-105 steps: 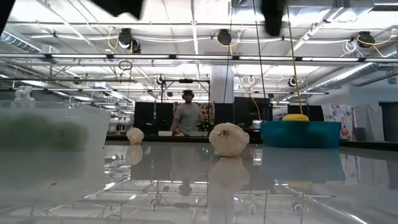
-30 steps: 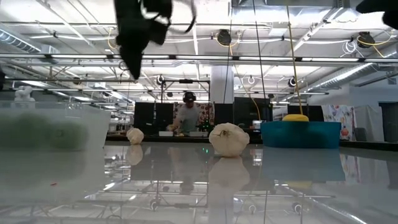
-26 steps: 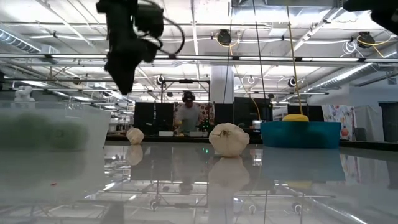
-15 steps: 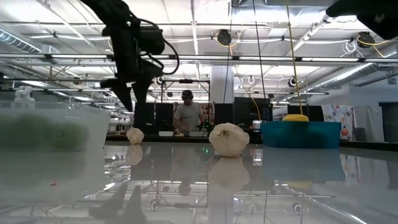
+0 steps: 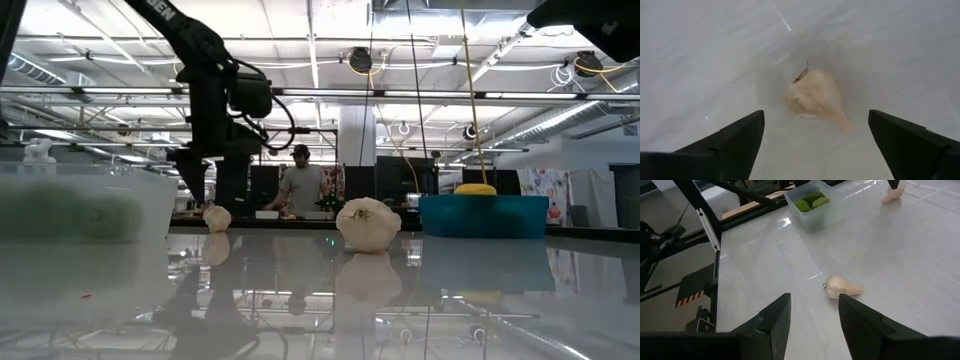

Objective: Sort produce into baskets
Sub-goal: Put the white garlic into the pink bin

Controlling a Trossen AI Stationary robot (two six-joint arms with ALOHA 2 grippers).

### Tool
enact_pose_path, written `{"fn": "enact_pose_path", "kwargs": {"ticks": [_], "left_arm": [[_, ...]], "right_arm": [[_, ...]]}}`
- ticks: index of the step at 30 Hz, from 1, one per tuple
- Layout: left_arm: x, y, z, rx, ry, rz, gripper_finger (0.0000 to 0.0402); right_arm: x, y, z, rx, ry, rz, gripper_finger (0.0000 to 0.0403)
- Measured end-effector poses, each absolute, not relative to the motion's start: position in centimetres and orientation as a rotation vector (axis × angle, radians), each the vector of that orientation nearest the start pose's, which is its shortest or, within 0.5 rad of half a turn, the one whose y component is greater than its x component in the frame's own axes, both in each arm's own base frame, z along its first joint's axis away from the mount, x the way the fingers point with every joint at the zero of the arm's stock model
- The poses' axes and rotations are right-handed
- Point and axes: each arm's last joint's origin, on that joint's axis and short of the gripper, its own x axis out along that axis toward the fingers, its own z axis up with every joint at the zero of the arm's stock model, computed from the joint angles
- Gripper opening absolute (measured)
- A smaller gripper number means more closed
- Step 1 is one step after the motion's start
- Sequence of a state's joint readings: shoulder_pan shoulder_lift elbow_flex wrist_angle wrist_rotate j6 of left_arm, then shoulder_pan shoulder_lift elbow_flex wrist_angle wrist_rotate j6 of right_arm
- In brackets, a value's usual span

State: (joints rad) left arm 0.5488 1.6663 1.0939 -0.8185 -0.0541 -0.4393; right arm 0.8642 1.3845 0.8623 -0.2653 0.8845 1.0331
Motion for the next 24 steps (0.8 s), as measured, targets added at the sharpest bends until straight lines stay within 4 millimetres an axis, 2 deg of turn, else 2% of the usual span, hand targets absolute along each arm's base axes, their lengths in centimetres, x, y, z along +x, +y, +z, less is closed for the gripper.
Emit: {"fn": "enact_pose_path", "kwargs": {"ticks": [7,15,19,24], "left_arm": [[26.6,16.4,17.5,-0.674,1.237,0.785,0.0369],[27.0,16.7,15.2,-0.684,1.31,0.789,0.0361],[27.1,16.8,14.8,-0.68,1.32,0.783,0.0339],[27.0,16.7,14.8,-0.682,1.329,0.78,0.029]], "right_arm": [[19.5,19.4,23.2,0.409,0.426,-0.264,0.0157],[19.5,19.4,23.2,0.413,0.425,-0.264,0.0157],[19.5,19.4,23.2,0.409,0.426,-0.264,0.0157],[19.5,19.4,23.2,0.409,0.426,-0.264,0.0157]]}}
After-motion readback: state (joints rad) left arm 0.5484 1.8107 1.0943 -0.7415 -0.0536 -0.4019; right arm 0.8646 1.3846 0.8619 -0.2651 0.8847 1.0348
